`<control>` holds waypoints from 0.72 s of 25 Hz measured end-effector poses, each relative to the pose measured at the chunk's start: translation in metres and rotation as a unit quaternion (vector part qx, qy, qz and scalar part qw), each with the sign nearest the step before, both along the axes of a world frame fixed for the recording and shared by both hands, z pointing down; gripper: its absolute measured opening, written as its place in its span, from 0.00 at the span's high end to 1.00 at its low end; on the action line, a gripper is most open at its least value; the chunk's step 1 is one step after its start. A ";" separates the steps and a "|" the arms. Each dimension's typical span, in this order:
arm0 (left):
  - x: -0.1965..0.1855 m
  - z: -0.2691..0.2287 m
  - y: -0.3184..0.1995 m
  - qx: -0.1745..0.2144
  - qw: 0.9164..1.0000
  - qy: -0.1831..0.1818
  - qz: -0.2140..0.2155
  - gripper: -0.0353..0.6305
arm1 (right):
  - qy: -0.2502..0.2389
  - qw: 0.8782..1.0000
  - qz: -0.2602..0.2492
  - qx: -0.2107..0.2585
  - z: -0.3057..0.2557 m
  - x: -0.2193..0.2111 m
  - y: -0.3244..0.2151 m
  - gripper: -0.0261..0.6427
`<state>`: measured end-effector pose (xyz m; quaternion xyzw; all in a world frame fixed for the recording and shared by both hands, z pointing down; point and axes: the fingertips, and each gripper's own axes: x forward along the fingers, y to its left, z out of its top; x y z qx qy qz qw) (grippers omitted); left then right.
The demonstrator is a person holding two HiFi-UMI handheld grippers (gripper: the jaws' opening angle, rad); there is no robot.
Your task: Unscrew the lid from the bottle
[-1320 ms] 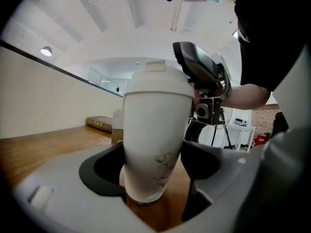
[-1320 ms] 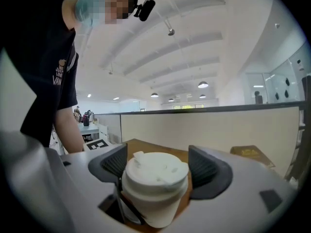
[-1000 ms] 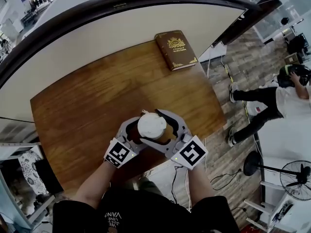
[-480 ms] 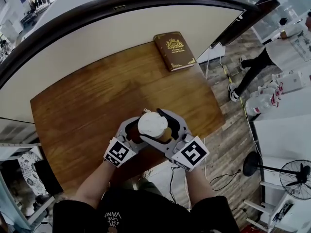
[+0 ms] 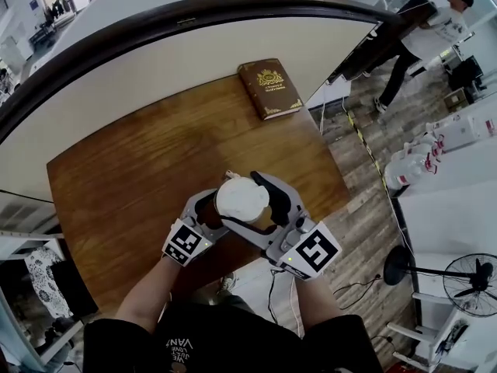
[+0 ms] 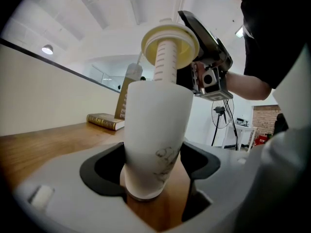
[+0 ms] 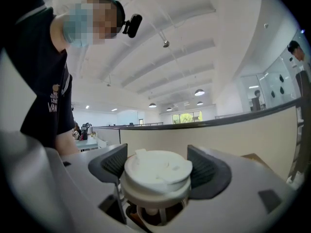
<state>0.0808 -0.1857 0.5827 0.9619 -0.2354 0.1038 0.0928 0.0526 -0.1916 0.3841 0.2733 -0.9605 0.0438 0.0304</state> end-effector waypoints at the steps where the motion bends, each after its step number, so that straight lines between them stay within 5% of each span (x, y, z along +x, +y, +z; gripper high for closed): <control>1: 0.000 0.001 0.000 -0.001 1.000 -0.002 -0.001 0.40 | -0.006 1.000 0.002 0.005 -0.008 0.001 0.000 0.43; 18: -0.003 0.013 0.002 -0.028 0.998 -0.063 -0.003 0.40 | -0.099 0.992 0.070 0.044 -0.086 0.050 0.015 0.43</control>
